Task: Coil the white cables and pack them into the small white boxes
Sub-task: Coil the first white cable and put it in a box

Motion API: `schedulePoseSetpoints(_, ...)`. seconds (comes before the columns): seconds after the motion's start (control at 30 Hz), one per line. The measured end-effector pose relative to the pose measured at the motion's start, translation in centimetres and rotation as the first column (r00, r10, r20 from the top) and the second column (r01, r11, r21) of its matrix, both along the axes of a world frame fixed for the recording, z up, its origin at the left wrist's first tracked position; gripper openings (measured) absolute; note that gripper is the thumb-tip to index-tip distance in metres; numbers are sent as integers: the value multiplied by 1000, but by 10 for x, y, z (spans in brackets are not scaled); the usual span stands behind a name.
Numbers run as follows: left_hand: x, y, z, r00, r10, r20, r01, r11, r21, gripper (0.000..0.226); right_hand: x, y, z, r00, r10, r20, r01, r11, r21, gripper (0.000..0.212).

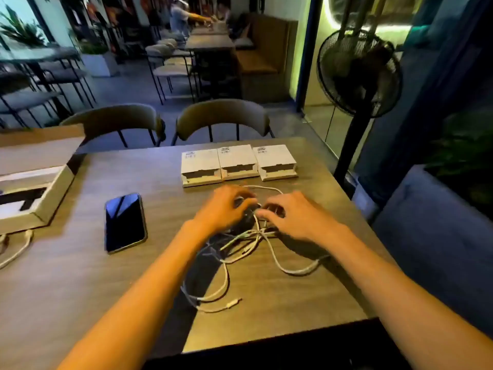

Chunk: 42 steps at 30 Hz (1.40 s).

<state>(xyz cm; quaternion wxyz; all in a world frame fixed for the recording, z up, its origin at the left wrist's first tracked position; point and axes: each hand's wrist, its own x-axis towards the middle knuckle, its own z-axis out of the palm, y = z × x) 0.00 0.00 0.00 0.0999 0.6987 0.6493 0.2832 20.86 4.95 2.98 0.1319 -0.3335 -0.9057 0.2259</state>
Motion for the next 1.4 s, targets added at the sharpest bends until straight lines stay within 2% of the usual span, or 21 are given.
schedulePoseSetpoints(0.1,14,-27,-9,992,-86,-88,85,996,-21,26,12,-28,-8,995,60,85,-64,997,48,35)
schedulePoseSetpoints(0.2,18,-42,-8,990,-81,-111,81,997,-5,34,19,-36,-10,992,68,101,-77,994,80,38)
schedulePoseSetpoints(0.3,14,-51,-2,985,-122,-124,117,992,-45,45,19,-34,-6,988,15,155,-43,983,178,28)
schedulePoseSetpoints(0.43,13,-57,5,979,-161,-122,156,987,-45,29,7,-37,-6,986,20,163,-58,971,231,21)
schedulePoseSetpoints(0.57,7,-53,3,993,-103,-54,102,995,-12,17,-11,-39,-17,995,54,85,-66,988,140,11)
schedulePoseSetpoints(0.67,1,-50,2,996,-86,-3,86,996,3,21,-21,-34,-13,999,-29,-31,30,999,31,5)
schedulePoseSetpoints(0.8,-4,-45,17,980,-56,192,26,987,157,23,-30,-24,12,971,-109,-212,90,991,-97,8)
schedulePoseSetpoints(0.9,-4,-43,34,924,-49,378,-34,977,209,19,-40,-17,38,892,-188,-412,89,965,-247,11)
schedulePoseSetpoints(1.0,-14,-45,43,848,-45,528,-52,985,167,26,-41,-4,69,719,-301,-626,132,944,-303,13)
schedulePoseSetpoints(1.1,-27,-48,46,847,-24,530,-44,992,116,33,-28,22,91,531,-392,-752,253,920,-300,16)
schedulePoseSetpoints(1.17,-32,-50,49,873,-33,486,-1,998,69,40,-20,39,94,482,-440,-757,327,892,-311,15)
schedulePoseSetpoints(1.23,-36,-50,56,866,-52,497,15,997,78,44,-15,49,87,515,-483,-708,442,857,-264,16)
schedulePoseSetpoints(1.3,-39,-51,67,801,-72,594,-22,989,149,41,-8,53,75,567,-498,-656,519,835,-184,19)
schedulePoseSetpoints(1.37,-38,-51,82,733,-64,678,-90,978,190,36,-2,56,62,688,-482,-542,515,851,-103,19)
schedulePoseSetpoints(1.4,-37,-51,89,715,-51,697,-116,975,190,34,0,57,55,769,-475,-428,501,864,-58,18)
